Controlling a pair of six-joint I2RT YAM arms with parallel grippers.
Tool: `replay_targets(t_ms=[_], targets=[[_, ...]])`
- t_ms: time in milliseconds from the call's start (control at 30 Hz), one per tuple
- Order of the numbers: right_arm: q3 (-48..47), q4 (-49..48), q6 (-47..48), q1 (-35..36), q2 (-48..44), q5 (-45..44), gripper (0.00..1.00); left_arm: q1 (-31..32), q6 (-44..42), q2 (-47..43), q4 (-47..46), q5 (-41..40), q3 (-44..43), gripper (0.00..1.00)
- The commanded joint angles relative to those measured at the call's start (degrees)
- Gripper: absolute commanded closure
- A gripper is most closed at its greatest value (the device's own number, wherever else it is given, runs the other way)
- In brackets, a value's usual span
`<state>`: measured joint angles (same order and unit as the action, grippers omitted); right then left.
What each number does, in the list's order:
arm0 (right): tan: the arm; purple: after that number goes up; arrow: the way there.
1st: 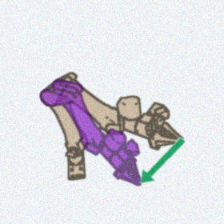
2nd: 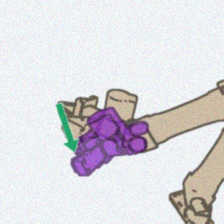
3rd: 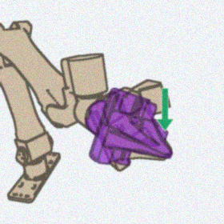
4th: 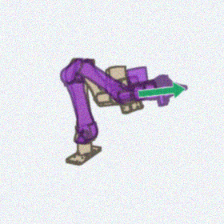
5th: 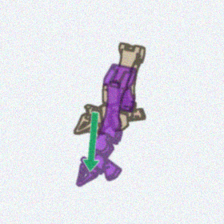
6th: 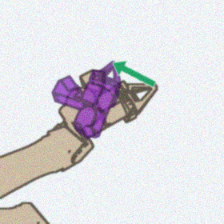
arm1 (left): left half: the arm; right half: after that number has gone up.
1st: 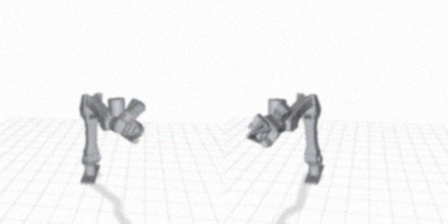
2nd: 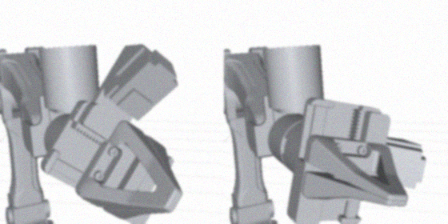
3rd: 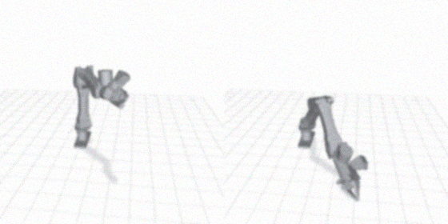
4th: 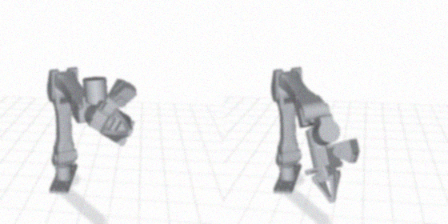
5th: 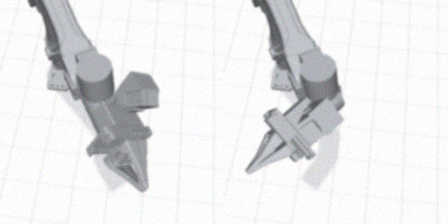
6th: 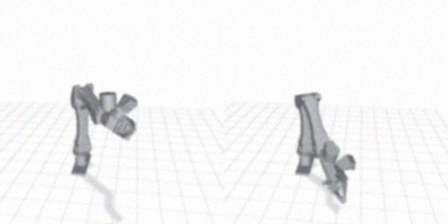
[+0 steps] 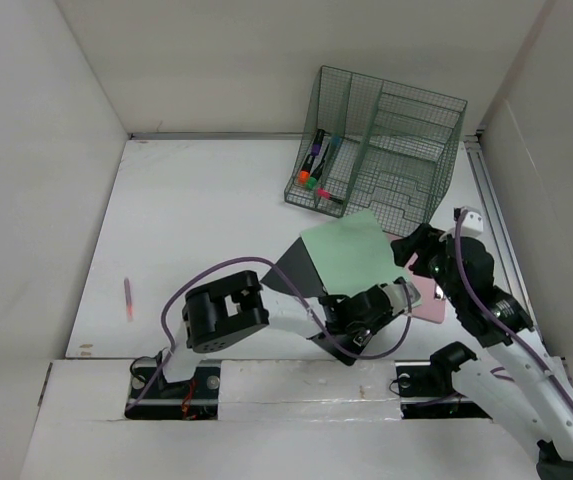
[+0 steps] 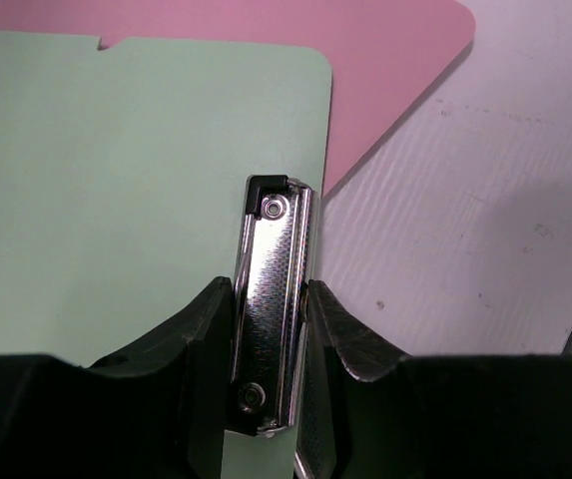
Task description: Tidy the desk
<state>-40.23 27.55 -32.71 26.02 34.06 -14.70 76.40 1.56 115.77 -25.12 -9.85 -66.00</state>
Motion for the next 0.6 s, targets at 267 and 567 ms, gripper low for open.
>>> replay_targets(t_ms=[267,567], targets=[[-0.5,-1.9,1.9,0.6,-0.8,-1.6,0.09,-3.0,6.5,-19.3,0.7,0.5,12.3,1.0],[5.0,-1.7,-0.8,0.6,3.1,2.4,0.01,-4.2,8.9,-27.9,3.0,-1.2,17.1,1.0]])
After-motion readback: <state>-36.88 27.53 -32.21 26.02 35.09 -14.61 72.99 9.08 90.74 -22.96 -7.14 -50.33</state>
